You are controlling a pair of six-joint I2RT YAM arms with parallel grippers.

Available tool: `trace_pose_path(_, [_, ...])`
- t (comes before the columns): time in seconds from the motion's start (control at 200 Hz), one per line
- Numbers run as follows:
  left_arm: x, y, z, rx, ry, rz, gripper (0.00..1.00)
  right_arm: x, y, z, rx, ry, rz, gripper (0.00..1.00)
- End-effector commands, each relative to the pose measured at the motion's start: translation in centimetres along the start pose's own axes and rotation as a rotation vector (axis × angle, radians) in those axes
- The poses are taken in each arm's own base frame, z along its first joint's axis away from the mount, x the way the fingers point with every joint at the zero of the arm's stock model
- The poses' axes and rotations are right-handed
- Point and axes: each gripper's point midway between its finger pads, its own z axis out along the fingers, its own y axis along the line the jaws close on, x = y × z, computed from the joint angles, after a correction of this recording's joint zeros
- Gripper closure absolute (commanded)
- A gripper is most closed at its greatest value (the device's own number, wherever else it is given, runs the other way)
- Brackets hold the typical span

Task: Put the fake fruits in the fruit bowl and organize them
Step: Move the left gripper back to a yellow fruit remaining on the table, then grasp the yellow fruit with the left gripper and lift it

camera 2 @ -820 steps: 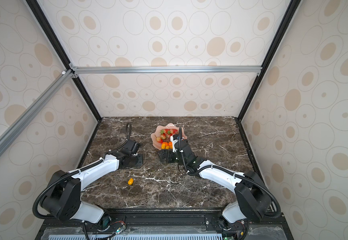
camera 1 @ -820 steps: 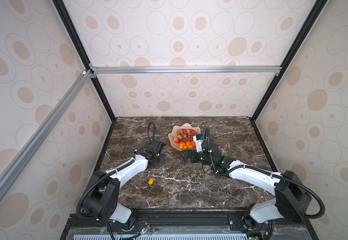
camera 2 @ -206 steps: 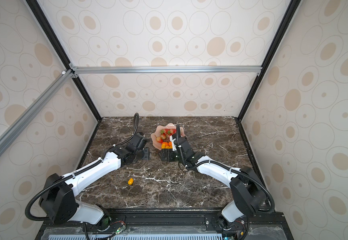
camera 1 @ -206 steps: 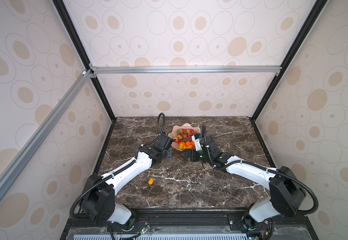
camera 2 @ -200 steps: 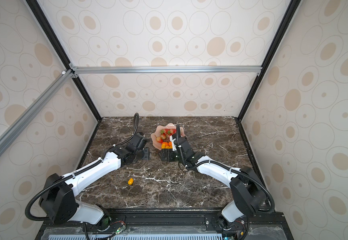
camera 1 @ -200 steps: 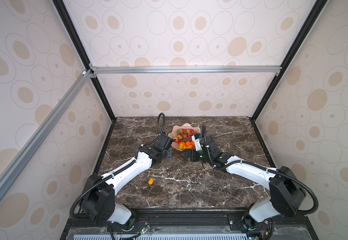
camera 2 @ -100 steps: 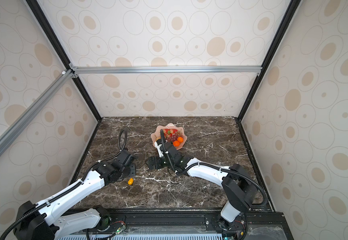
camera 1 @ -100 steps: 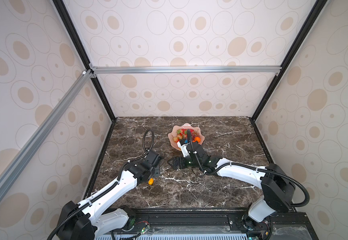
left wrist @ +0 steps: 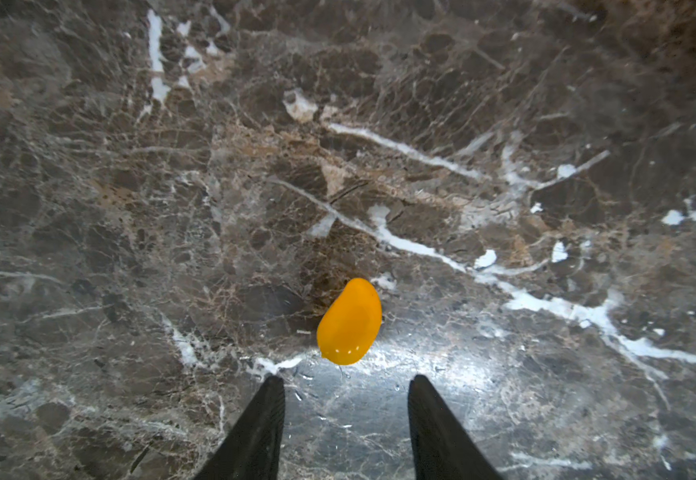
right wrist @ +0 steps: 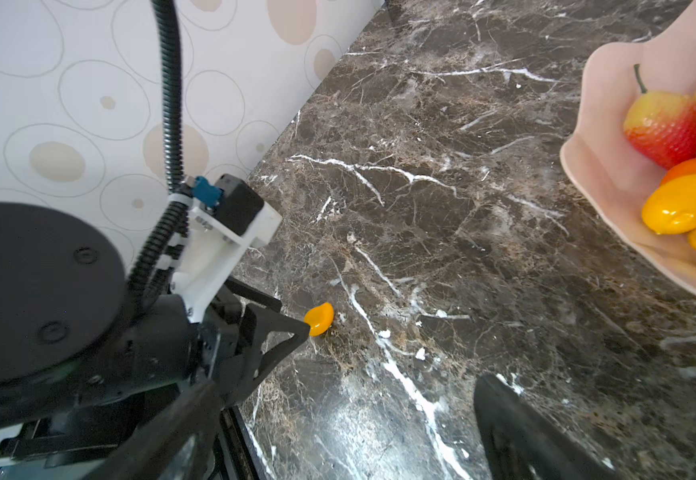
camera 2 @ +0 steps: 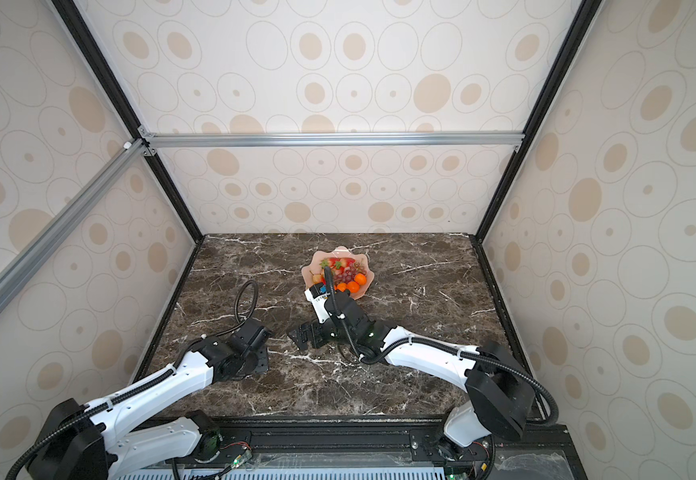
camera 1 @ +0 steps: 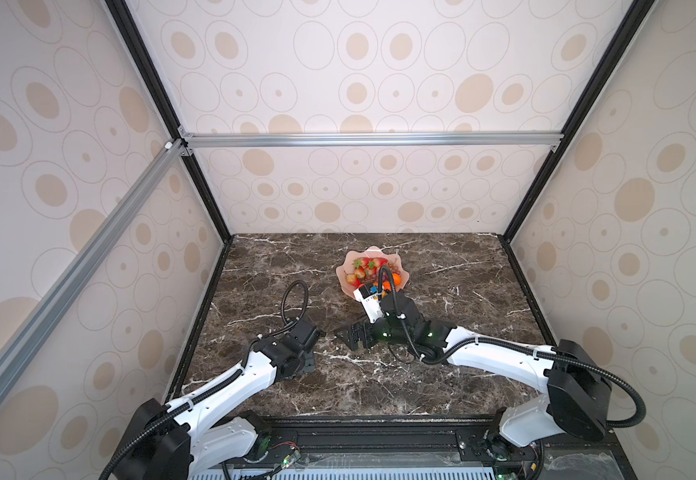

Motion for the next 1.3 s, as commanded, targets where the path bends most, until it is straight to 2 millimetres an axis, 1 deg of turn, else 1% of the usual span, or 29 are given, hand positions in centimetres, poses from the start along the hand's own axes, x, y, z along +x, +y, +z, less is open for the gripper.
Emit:
trace_pose_path(0.0, [-0.9,0.3,0.5,-0.037,-0.030,-0.011,0.50,0.0,0.3,-0.5,-0.008,-0.019,-0.040,0.02])
trace_pose_path(0.225, [-1.4,0.8,1.4,-0.039,-0.021,-0.017,0.50,0.4,-0.4,-0.6,0.024,-0.017,-0.055,0.01])
trace_pose_path(0.545, [-1.2,0.5,2.2,-0.006,0.010,-0.020,0.50,0.8,-0.7,-0.9,0.035,-0.020,-0.066,0.01])
trace_pose_path(0.775, [-1.0,0.6,2.9,-0.011,0.032,-0.015,0.51,0.8,-0.1,-1.7,-0.008,-0.050,-0.091,0.01])
trace_pose_path(1.075, [-0.3,0.1,3.5,0.010,0.077,0.003,0.54,1.5,-1.0,-2.0,0.027,-0.051,-0.088,0.01])
trace_pose_path(1.295, [0.3,-0.1,4.0,0.011,0.113,0.018,0.56,1.6,-1.3,-2.1,0.040,-0.060,-0.082,0.01])
